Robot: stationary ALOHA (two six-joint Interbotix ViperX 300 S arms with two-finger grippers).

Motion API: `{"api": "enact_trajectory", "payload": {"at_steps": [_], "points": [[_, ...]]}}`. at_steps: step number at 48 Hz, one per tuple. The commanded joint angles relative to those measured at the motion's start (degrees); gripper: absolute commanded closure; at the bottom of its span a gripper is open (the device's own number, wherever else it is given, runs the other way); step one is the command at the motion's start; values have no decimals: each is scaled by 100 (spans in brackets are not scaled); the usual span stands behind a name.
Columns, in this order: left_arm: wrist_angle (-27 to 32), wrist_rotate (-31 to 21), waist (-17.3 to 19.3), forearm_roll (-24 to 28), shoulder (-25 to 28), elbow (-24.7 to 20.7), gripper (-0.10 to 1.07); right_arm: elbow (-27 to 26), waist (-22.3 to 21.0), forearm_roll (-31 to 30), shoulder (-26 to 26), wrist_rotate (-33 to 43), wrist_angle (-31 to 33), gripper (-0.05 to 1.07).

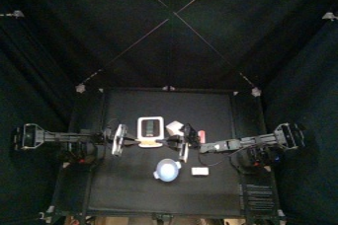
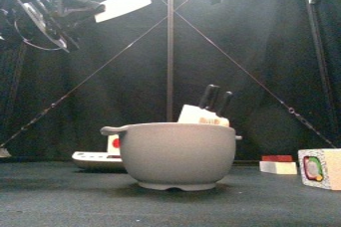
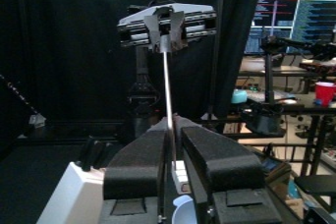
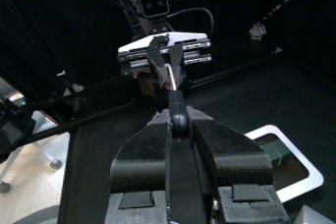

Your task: Grab cleaver with other hand

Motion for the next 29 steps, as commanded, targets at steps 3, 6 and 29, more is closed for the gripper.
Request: {"api": "enact_trajectory", "payload": {"at_steps": [3, 6, 29], "points": [[-53, 18, -9, 18, 9, -132, 57, -167, 9, -35, -79, 9, -9, 58], [-62, 18, -9, 9, 9, -123, 63, -158, 9, -26, -79, 9, -9, 58], [-62, 18, -9, 202, -9, -53, 83, 0, 18, 26, 0, 0, 9, 20]]}}
